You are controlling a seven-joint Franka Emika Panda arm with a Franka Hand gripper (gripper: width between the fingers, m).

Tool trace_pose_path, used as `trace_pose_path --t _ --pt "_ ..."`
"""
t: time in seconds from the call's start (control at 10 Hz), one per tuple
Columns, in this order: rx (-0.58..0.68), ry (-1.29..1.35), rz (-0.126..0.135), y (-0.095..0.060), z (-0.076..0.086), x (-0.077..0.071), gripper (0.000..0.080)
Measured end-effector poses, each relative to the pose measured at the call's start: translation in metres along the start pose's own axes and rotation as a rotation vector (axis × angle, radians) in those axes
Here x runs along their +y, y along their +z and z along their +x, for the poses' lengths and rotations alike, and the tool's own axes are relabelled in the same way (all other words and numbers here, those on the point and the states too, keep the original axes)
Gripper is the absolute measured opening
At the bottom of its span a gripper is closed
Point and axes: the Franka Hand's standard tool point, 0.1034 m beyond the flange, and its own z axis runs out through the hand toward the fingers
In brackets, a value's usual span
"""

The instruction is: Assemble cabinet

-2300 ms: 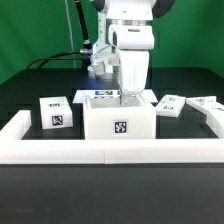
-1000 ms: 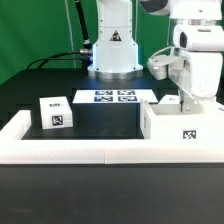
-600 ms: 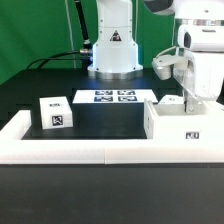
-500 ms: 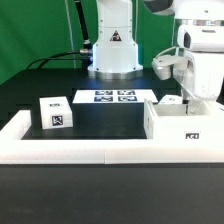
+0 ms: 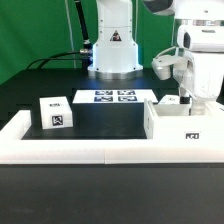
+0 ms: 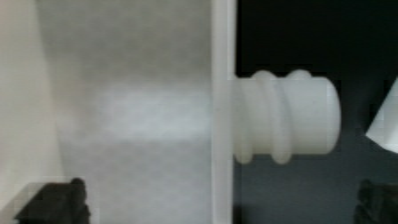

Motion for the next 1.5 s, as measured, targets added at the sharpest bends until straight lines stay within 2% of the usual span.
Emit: trace_pose_path --t 0.1,0.3,0.5,0.6,0.7,0.8,0.9,1.0,1.1,1.5 --pt "-0.001 -0.001 -0.003 -0.002 0.001 0.001 0.0786" --pt "-0.009 -0.004 -0.026 -0.030 0.009 -0.003 0.0795" --pt "-0.023 -0.006 -0.037 -0.058 0.016 -0.013 0.0797" --pt "-0.023 -0.007 -0.045 -0.068 0.018 -0.021 0.0797" --pt "-0.020 0.001 -0.045 -0.071 0.024 -0.031 0.0797" --pt "-0.010 -0.018 -0.043 -0.069 0.034 -0.043 0.0797" --pt "0.014 -0.096 -0.058 -0.063 0.042 -0.049 0.0797" --pt "0.044 -0.151 -0.080 -0.054 0.051 -0.051 0.0797" --pt "0.065 -0.173 -0.108 -0.051 0.061 -0.050 0.0797" --pt "0.059 -0.220 -0.096 -0.045 0.054 -0.051 0.0797"
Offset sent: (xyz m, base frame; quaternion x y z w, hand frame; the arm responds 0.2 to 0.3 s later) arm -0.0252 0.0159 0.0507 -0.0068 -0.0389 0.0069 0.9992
